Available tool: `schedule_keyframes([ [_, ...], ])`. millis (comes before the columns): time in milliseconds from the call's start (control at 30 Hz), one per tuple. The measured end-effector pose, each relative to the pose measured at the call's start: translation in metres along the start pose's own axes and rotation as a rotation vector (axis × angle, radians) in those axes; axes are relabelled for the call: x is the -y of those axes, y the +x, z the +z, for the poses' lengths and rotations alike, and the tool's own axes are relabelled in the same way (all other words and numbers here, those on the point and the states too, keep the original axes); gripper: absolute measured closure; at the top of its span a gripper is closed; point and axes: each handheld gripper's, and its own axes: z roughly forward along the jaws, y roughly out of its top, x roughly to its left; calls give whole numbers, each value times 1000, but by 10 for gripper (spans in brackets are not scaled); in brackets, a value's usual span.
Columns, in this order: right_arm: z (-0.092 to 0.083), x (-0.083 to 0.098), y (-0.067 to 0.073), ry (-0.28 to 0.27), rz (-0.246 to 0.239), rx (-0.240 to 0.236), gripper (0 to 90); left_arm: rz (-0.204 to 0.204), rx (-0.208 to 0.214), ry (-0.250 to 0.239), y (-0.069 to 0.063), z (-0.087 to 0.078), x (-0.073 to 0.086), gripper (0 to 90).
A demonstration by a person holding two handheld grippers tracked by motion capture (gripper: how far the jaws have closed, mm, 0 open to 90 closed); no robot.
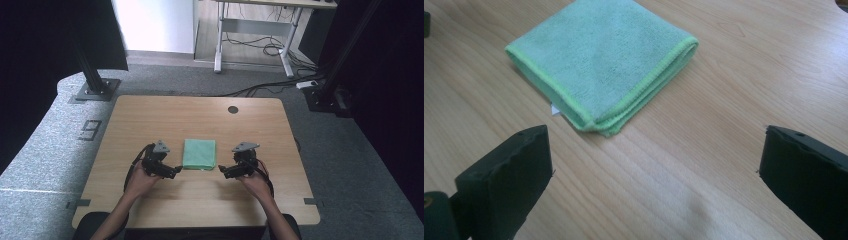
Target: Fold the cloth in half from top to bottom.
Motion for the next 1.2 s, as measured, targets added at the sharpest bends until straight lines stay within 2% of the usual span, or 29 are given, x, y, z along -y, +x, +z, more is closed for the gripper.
schedule_keyframes([
  [133,-9,4,0,-4,-3,6,0,8,-10,4,-1,-7,6,5],
  [333,-23,13,-2,-13,1,22,0,-5,-25,9,0,-18,20,3],
  [567,-32,29,-8,-20,38,45,0,-23,-42,22,1,-23,40,0],
  [800,-24,51,-11,1,72,44,0,-30,-44,75,3,-13,58,0],
  [1033,-14,63,-11,43,68,40,0,-40,-37,94,6,-5,63,0],
  [1200,-7,69,-8,61,64,32,0,-29,-44,78,4,-4,64,0],
])
